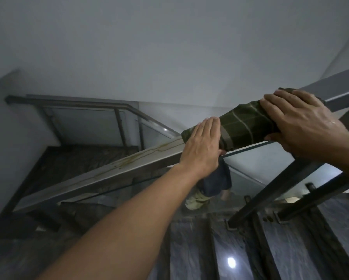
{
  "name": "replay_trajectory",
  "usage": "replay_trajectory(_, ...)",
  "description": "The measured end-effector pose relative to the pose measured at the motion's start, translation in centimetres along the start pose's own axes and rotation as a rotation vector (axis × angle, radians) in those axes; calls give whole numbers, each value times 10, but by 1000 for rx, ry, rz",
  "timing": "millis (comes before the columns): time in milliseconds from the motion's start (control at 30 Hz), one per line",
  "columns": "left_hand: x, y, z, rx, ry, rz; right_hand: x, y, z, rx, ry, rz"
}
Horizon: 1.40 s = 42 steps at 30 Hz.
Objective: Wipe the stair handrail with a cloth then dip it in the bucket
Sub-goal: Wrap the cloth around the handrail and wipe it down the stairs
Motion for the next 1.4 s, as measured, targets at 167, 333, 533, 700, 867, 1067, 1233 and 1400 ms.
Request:
replay_trajectory(167,17,3,31,-9,-12,5,-13,-5,37,35,9,46)
replay_trajectory(333,33,0,55,-37,-3,40,-23,-8,65,99,42,90)
replay_trajectory(533,33,-2,64,-87,-12,36,-35,-12,73,196,63,153)
replay_trajectory(700,32,-3,69,-82,-40,-45,-37,-12,80,232,40,164)
replay_trajectory(867,53,-3,89,-69,-73,-95,-36,-12,110,197,-7,123)
replay_trajectory(1067,99,-4,146,22,-59,-48,-51,-27,174,141,-73,113)
replay_trajectory(1233,128,-6,180,21,-52,0,-59,-35,212,93,-106,104)
replay_trajectory(1400,142,-11,199,22,-46,29,-64,-38,231,88,-101,84)
Point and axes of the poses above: each hand's wrist, its own x-axis away from the middle knuckle, its own y-axis out of the back of the hand, z = x × y, the point moved 8 cm from there along -x, towards the middle knuckle, and after that the axes turned 4 degrees about -y, right-handed, at the moved point
